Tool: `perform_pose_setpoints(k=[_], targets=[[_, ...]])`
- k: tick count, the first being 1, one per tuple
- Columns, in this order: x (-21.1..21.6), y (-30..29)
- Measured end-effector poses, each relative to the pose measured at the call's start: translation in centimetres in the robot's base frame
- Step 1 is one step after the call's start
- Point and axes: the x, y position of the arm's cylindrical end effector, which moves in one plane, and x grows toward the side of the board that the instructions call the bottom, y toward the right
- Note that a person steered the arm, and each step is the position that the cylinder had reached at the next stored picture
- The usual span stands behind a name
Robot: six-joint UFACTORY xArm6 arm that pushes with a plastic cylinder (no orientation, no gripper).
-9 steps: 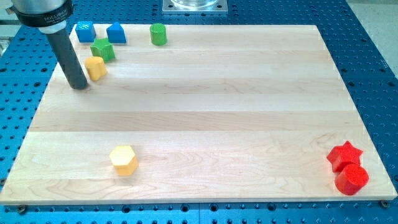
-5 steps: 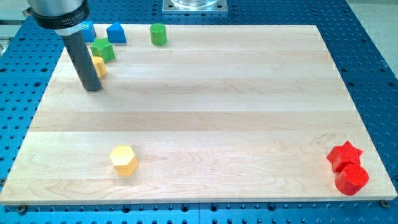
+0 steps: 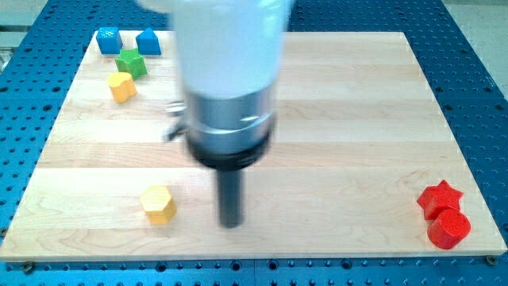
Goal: Move the hexagon to the bottom of the heart
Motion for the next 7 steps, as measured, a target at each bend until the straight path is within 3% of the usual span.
perform_pose_setpoints(k=[1, 2, 3, 4, 5, 6, 7], targets=[[-1.5, -7.8], [2.2, -7.9], [-1.3, -12.5], [-8.6, -13.0], [-5.5, -9.2], [-5.2, -5.1], [-9.2, -7.4]])
